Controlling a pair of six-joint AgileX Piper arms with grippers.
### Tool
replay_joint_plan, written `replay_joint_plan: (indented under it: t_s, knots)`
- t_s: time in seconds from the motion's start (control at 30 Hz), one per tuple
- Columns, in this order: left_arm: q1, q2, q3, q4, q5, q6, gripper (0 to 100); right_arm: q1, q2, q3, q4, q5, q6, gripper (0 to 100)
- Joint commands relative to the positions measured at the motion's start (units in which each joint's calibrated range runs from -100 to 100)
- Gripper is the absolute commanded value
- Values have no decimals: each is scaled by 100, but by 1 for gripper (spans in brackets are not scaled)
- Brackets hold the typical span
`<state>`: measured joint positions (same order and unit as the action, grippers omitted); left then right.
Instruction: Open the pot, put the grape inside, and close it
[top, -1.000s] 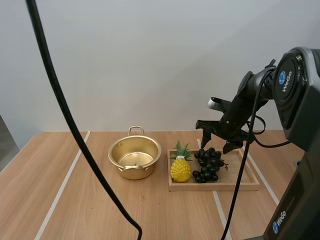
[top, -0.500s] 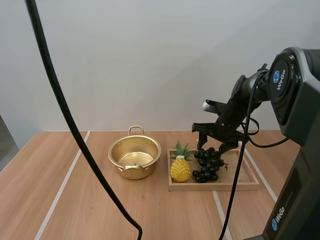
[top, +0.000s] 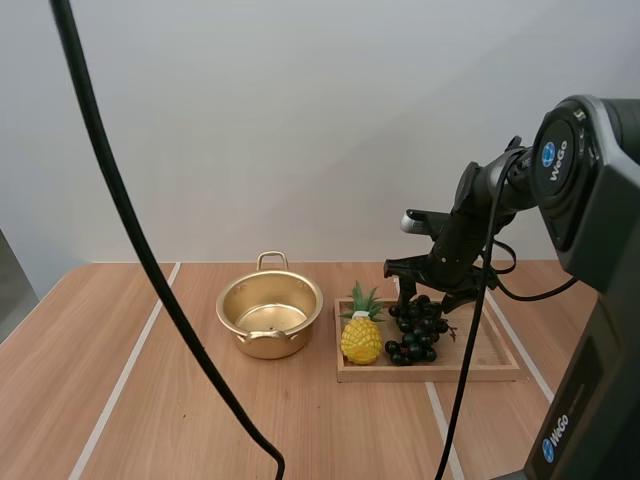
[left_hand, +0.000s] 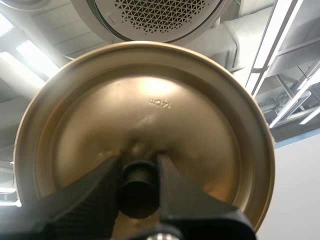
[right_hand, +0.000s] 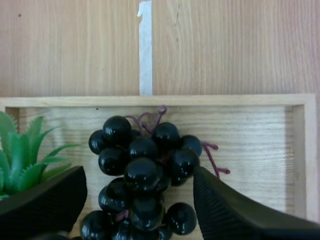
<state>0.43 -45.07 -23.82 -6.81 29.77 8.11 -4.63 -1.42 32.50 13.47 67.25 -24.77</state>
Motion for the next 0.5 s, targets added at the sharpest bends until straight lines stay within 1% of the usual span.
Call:
replay_joint_plan:
  t_s: [0.0, 0.1, 0.3, 0.47]
  knots:
    - [6, -16, -46, -70, -185, -55, 0, -4, -34, 51, -57, -146, -4, 100]
    - [6, -16, -46, -70, -185, -55, 0, -4, -34, 61, -57, -172, -4, 100]
    - [6, -16, -46, -70, 23, -55, 0, -4, 3, 240, -12, -695, -15, 100]
    - [6, -4, -29, -70, 241, -55, 0, -4, 249, 248, -12, -729, -15, 100]
